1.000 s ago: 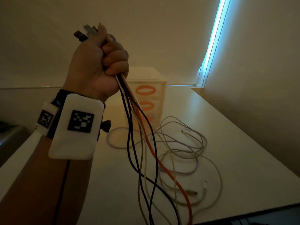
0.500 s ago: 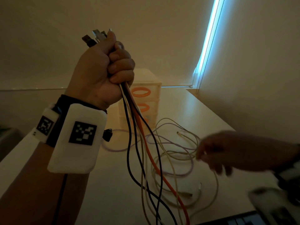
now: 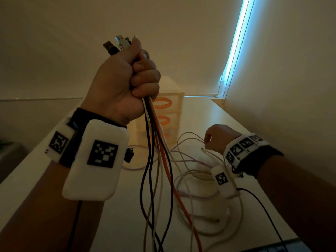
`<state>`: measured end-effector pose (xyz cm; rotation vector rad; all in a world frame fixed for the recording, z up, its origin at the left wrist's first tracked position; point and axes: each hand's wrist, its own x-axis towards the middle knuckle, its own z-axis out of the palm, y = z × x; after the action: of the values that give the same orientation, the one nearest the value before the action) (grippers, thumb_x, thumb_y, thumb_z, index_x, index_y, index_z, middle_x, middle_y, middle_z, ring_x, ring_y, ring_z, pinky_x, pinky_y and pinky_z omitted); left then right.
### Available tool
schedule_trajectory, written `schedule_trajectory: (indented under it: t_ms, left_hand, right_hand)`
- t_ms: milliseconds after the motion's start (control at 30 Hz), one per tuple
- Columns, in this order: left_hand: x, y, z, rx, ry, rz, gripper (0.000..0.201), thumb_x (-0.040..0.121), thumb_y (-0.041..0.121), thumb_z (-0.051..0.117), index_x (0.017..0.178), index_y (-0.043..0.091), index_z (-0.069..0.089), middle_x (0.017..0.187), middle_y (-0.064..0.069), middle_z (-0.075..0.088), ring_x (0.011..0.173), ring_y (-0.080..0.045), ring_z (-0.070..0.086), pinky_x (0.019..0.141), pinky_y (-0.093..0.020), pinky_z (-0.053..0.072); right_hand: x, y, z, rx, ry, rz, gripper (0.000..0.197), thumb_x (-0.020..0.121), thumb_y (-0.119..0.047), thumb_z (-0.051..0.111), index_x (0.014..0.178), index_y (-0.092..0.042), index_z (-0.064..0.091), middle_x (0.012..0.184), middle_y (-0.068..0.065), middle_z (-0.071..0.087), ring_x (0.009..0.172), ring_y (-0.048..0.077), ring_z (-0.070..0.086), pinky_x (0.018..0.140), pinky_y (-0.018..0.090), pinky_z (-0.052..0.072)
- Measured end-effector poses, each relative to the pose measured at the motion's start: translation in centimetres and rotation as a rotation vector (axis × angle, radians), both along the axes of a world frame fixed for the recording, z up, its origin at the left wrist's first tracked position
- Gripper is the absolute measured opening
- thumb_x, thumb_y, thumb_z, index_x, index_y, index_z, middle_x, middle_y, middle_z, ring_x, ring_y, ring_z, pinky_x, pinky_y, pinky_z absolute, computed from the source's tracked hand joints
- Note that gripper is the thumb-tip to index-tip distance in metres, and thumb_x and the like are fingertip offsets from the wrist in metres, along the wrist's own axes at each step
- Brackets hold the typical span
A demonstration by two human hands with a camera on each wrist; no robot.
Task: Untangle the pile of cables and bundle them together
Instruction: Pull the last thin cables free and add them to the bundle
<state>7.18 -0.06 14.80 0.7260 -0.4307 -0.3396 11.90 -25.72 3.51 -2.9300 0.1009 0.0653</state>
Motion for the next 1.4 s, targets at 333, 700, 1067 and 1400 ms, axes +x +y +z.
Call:
schedule_trajectory:
  t_ms: [333, 700, 1067, 1400]
  left_hand:
    - [0.2, -1.1, -0.6, 0.035, 0.028, 0.012, 0.038, 0.108, 0.04, 0.042, 0.078, 0.018, 0.045, 0.059, 0.009, 0.031, 0.039, -0.004, 0.026, 0.031, -0.017, 0.021]
    - [0.5, -3.0, -1.8, 0.144, 0.067, 0.007, 0.039, 0.107, 0.042, 0.044, 0.077, 0.017, 0.045, 0.059, 0.008, 0.03, 0.04, -0.003, 0.024, 0.032, -0.016, 0.017]
    - [0.1, -5.2, -3.0, 0.208, 0.094, 0.049, 0.038, 0.106, 0.042, 0.049, 0.078, 0.016, 0.05, 0.059, 0.007, 0.024, 0.041, -0.004, 0.021, 0.033, -0.017, 0.016]
    - [-0.3, -5.5, -3.1, 0.272, -0.034, 0.225, 0.023, 0.098, 0.03, 0.061, 0.089, 0.009, 0.066, 0.062, 0.001, 0.047, 0.044, -0.007, 0.036, 0.036, -0.016, 0.026]
  right_hand:
    - [0.8, -0.6, -2.4, 0.055, 0.077, -0.1, 0.016, 0.089, -0.022, 0.066, 0.088, -0.006, 0.069, 0.088, 0.009, 0.069, 0.08, 0.021, 0.068, 0.07, 0.029, 0.057]
    - [-4.9, 2.6, 5.6, 0.927, -0.187, 0.059, 0.005, 0.092, -0.004, 0.06, 0.095, -0.004, 0.064, 0.08, 0.011, 0.065, 0.059, 0.016, 0.049, 0.053, 0.028, 0.045]
    - [-8.5, 5.9, 10.0, 1.508, -0.413, 0.173, 0.018, 0.089, 0.0, 0.065, 0.105, -0.005, 0.061, 0.095, 0.02, 0.07, 0.074, 0.022, 0.066, 0.065, 0.028, 0.058]
    - [-8.1, 8.4, 8.3, 1.606, -0.471, 0.202, 0.014, 0.088, 0.003, 0.065, 0.101, -0.003, 0.068, 0.094, 0.014, 0.072, 0.076, 0.015, 0.071, 0.065, 0.021, 0.055]
